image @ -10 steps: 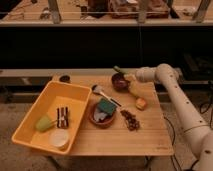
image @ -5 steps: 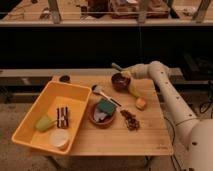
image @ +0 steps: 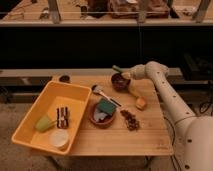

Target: Place pepper in purple bowl

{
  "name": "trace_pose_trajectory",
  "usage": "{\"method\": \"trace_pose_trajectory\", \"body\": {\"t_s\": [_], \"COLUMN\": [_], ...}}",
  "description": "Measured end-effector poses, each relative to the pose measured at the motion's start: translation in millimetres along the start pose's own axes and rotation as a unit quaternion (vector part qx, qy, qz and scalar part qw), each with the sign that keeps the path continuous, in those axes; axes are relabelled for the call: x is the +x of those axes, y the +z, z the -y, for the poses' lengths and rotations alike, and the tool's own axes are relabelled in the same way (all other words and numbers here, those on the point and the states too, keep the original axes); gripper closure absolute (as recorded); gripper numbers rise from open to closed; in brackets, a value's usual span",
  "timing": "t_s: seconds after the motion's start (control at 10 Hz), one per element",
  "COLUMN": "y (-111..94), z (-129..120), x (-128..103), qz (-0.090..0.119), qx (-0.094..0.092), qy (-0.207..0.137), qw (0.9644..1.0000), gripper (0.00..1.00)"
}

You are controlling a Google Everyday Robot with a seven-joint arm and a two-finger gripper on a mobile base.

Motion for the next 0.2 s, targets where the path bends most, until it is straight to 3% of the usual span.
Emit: {"method": "trace_pose_trajectory", "body": {"t_s": [0.2], "y": [0.9], "z": [-0.4], "x": [0.2], "qz": [-0.001], "qx": [-0.006], "qy": [0.001], "qw": [1.0000], "gripper": [0.20]}}
